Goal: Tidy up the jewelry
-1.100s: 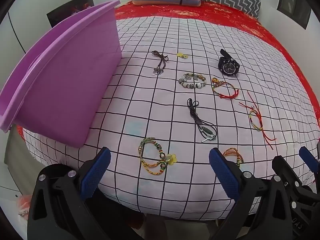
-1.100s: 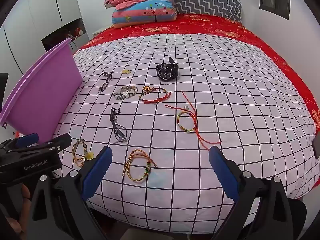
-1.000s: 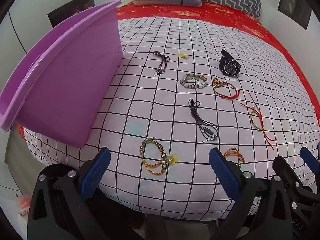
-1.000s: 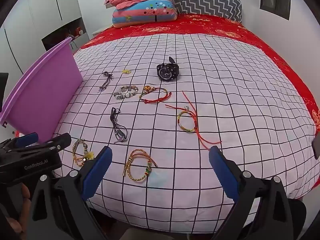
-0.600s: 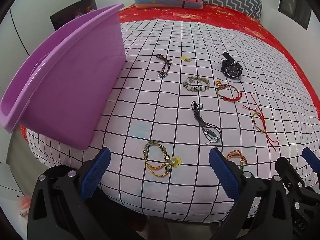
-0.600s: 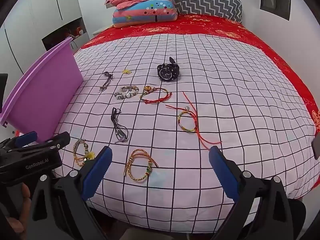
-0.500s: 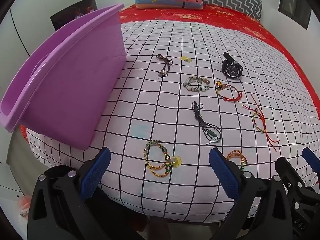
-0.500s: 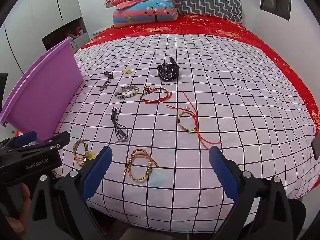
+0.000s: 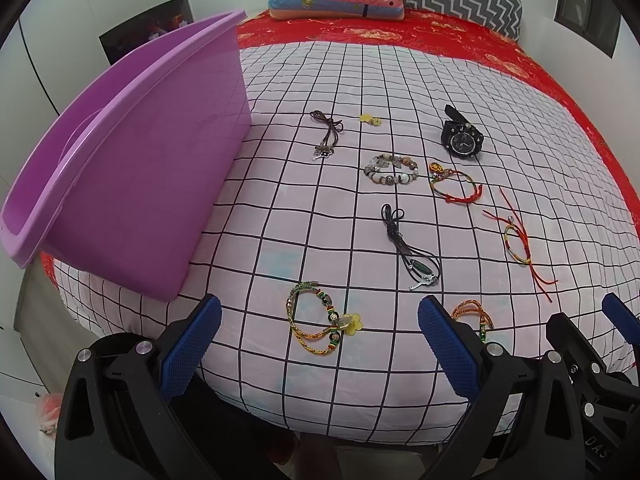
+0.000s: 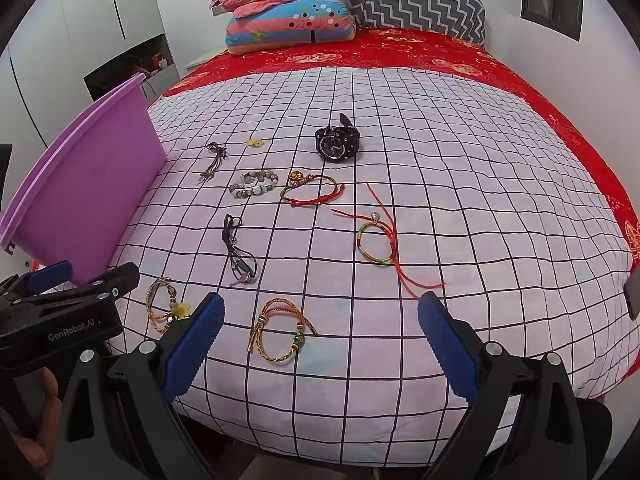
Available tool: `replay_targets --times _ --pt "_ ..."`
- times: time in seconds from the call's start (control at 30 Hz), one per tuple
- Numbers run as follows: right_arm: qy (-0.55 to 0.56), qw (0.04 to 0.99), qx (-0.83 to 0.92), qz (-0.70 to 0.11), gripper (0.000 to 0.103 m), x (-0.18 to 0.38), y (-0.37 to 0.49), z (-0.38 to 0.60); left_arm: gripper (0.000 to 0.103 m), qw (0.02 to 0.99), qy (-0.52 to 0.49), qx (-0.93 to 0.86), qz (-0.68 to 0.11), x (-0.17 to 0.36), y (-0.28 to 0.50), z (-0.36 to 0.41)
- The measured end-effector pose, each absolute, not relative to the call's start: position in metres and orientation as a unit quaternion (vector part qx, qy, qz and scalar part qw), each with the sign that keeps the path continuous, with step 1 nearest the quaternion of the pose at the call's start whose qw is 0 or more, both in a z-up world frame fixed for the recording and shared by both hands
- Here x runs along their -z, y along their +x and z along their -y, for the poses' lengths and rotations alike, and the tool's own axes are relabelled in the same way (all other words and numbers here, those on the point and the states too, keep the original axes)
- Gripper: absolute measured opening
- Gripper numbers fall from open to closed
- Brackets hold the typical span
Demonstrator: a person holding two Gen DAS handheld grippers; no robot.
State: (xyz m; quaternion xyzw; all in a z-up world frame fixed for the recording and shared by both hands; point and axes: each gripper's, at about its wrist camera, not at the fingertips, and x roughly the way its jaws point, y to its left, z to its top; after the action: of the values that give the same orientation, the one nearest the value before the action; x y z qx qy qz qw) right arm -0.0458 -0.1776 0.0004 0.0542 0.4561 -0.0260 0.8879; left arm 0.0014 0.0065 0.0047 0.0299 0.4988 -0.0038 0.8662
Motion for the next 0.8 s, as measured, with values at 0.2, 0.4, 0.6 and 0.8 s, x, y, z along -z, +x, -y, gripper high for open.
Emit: replay_targets --times 0.2,0.4,0.6,0.8 --pt "0.054 0.888 0.025 -0.456 0.093 0.0002 -0.0448 0.1778 0.097 0.867 0.031 0.002 -0.498 -0.0043 0.0002 -0.0044" --pt "0.054 0.888 0.026 -0.457 0.093 -0.0001 -0.0445 0.1766 0.097 0.868 0.024 -0.001 -0.495 -0.0047 0.0004 -0.0068" --pt "0.055 0.887 0.025 -0.457 0.093 0.0002 -0.0435 0.1773 0.097 0.868 0.026 -0.008 -0.495 -0.0043 0.0004 -0.0081" --pt "0.057 0.887 0.026 -0.457 0.093 0.0006 -0.0436 0.1776 0.097 0.870 0.031 -0.008 -0.492 -0.0046 -0.0012 -0.0061"
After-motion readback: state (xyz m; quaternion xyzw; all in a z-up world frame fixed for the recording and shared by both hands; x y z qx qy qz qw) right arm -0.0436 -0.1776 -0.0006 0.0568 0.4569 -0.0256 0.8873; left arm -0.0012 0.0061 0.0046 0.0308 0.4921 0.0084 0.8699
